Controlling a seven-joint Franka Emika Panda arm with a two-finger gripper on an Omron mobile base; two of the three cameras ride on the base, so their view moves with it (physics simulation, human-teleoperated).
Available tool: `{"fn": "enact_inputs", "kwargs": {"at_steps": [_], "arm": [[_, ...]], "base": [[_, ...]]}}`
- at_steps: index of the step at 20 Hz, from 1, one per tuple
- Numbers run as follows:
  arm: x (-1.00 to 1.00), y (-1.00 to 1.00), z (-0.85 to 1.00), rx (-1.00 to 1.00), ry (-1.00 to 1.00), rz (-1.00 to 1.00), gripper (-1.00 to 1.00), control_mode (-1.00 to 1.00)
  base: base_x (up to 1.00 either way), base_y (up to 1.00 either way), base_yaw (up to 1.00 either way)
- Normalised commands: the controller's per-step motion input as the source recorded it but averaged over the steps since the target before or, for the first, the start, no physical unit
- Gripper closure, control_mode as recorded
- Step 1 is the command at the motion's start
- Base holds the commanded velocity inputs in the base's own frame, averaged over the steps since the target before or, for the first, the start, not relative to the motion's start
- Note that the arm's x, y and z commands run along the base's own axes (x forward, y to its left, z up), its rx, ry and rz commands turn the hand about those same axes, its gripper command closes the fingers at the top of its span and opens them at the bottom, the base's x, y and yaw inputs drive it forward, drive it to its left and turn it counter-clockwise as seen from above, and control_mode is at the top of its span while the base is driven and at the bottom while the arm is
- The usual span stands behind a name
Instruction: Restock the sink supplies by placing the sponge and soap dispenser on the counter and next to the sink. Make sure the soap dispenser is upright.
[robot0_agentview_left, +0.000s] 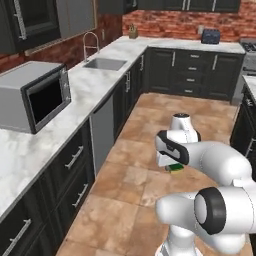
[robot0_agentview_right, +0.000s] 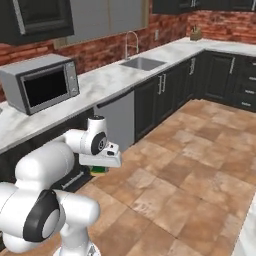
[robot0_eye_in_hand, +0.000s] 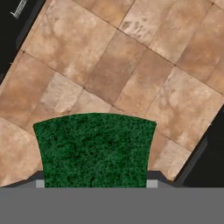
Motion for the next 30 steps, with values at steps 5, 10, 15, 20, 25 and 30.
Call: {"fn": "enact_inputs", "kwargs": {"at_steps": [5, 10, 15, 20, 25, 30], "arm": [[0.00, 0.00, 0.00, 0.00, 0.00, 0.00, 1.00, 1.00], [0.00, 0.00, 0.00, 0.00, 0.00, 0.00, 1.00, 1.00], [0.00, 0.00, 0.00, 0.00, 0.00, 0.00, 1.00, 1.00], [0.00, 0.00, 0.00, 0.00, 0.00, 0.00, 1.00, 1.00], [0.00, 0.00, 0.00, 0.00, 0.00, 0.00, 1.00, 1.00], [0.00, 0.00, 0.00, 0.00, 0.00, 0.00, 1.00, 1.00]], "base": [[1.00, -0.40, 0.20], [1.00, -0.39, 0.20], [1.00, -0.32, 0.23], [1.00, -0.21, 0.25], [1.00, -0.22, 0.27], [1.00, -0.23, 0.28]]}}
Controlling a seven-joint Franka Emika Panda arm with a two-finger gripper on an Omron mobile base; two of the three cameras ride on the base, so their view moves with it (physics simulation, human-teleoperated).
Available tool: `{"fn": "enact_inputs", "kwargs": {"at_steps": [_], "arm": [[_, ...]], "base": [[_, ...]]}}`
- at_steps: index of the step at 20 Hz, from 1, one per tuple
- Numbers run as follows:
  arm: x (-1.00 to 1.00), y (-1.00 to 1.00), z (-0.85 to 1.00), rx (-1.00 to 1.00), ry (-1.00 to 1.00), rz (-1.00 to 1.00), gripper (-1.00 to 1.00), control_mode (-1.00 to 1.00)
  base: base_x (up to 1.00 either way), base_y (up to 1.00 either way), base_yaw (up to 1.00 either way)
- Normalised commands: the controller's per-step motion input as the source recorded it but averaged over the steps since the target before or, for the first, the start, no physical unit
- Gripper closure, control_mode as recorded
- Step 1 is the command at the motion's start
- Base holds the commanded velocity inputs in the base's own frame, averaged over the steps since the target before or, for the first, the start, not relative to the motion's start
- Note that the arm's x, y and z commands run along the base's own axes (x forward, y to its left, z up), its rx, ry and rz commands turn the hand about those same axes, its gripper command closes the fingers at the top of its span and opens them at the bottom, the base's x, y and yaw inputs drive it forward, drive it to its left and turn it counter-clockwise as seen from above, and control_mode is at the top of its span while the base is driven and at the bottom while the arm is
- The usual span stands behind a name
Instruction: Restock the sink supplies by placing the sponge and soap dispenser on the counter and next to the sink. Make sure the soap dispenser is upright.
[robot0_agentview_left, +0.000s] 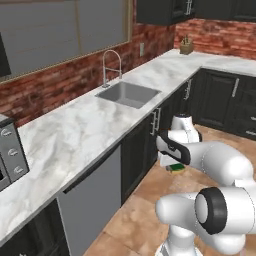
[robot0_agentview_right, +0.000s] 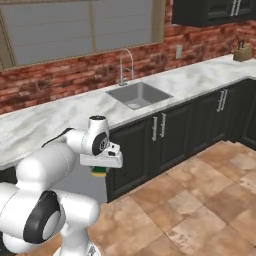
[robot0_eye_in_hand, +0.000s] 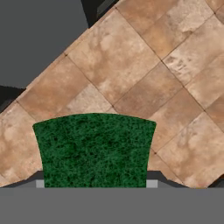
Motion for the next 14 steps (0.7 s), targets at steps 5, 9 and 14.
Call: {"fn": "enact_inputs", "kwargs": {"at_steps": [5, 9, 14], "arm": [[0.00, 0.00, 0.00, 0.00, 0.00, 0.00, 1.00, 1.00], [0.00, 0.00, 0.00, 0.00, 0.00, 0.00, 1.00, 1.00], [0.00, 0.00, 0.00, 0.00, 0.00, 0.00, 1.00, 1.00]], "base": [[1.00, -0.24, 0.30], [1.00, -0.29, 0.33], [0.96, -0.40, 0.36]]}}
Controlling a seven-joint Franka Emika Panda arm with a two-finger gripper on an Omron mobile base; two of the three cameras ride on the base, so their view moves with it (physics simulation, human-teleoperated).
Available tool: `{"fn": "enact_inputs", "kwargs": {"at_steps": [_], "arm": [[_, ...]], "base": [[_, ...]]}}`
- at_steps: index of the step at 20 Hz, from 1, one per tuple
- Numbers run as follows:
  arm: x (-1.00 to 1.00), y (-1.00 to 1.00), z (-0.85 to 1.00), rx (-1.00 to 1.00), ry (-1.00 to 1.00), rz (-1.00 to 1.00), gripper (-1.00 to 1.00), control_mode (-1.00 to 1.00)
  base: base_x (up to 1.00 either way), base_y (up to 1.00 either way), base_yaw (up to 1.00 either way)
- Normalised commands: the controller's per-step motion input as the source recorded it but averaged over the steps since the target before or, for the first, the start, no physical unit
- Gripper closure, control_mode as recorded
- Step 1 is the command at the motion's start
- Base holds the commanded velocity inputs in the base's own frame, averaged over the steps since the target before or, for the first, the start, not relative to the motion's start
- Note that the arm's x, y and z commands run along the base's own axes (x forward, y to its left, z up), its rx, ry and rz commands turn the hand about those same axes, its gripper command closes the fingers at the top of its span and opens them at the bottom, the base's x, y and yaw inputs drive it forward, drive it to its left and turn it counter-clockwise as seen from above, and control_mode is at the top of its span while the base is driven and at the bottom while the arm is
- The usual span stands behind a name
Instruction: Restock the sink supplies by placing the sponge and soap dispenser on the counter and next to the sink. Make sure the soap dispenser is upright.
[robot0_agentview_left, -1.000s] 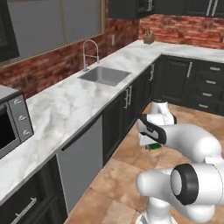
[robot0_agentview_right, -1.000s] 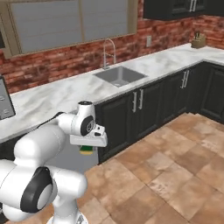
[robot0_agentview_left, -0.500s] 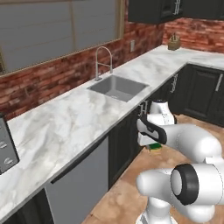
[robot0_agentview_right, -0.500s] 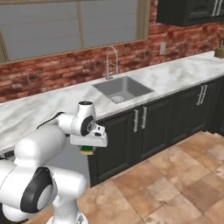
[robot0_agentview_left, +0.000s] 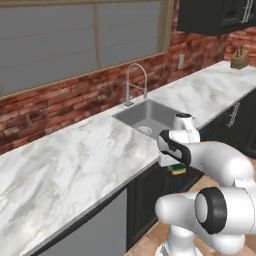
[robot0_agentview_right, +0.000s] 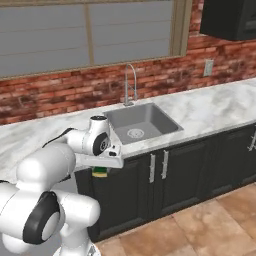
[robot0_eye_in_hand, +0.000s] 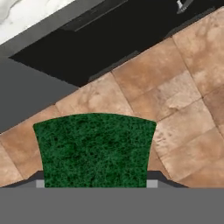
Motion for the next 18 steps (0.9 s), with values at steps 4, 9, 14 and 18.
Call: {"fn": "enact_inputs", "kwargs": {"at_steps": [4, 9, 14, 18], "arm": [[0.00, 0.00, 0.00, 0.00, 0.00, 0.00, 1.00, 1.00], [0.00, 0.00, 0.00, 0.00, 0.00, 0.00, 1.00, 1.00], [0.80, -0.02, -0.27, 0.01, 0.06, 0.18, 1.00, -1.00], [1.00, 0.00, -0.63, 0.00, 0.05, 0.14, 1.00, -1.00]], "base": [[0.73, -0.21, 0.40], [0.41, -0.02, 0.37], [0.20, 0.00, 0.06], [0.00, 0.00, 0.00]]}}
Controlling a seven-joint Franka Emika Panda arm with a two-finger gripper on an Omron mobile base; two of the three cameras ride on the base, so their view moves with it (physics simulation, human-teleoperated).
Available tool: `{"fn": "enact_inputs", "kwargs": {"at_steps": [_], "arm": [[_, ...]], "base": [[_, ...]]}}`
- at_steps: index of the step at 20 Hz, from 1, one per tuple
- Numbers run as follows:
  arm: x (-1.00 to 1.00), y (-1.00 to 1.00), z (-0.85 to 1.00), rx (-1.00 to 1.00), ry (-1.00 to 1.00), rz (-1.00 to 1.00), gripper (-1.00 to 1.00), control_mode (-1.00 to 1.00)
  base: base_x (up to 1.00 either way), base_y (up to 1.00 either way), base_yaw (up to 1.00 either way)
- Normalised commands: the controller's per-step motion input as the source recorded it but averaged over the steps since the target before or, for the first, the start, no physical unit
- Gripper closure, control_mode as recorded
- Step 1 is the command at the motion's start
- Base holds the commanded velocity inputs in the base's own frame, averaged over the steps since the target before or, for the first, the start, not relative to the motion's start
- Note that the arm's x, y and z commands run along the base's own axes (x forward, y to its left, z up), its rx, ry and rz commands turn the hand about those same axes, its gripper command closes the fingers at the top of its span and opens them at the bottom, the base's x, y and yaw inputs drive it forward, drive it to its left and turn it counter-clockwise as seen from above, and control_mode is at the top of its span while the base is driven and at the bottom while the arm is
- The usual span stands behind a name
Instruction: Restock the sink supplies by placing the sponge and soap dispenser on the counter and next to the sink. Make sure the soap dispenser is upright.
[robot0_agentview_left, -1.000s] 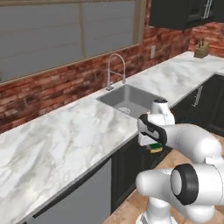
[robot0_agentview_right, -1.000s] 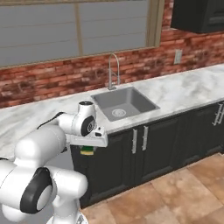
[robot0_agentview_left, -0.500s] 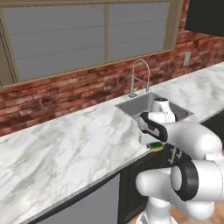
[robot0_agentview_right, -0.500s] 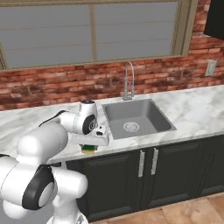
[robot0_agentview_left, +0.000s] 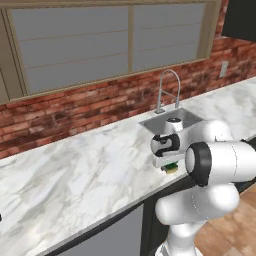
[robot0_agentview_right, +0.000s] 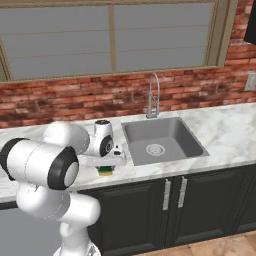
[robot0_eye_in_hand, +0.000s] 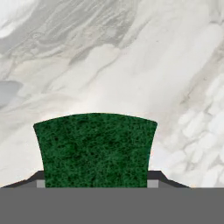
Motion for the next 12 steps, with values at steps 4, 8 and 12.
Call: {"fn": "enact_inputs", "kwargs": {"at_steps": [4, 8, 12], "arm": [[0.95, 0.04, -0.34, 0.00, 0.00, 0.10, 1.00, -1.00], [0.82, 0.35, -0.30, 0.00, 0.00, 0.06, 1.00, -1.00], [0.39, 0.54, -0.63, -0.02, -0.06, 0.06, 1.00, -1.00]], "base": [[0.00, 0.00, 0.00], [0.00, 0.00, 0.00], [0.00, 0.00, 0.00]]}}
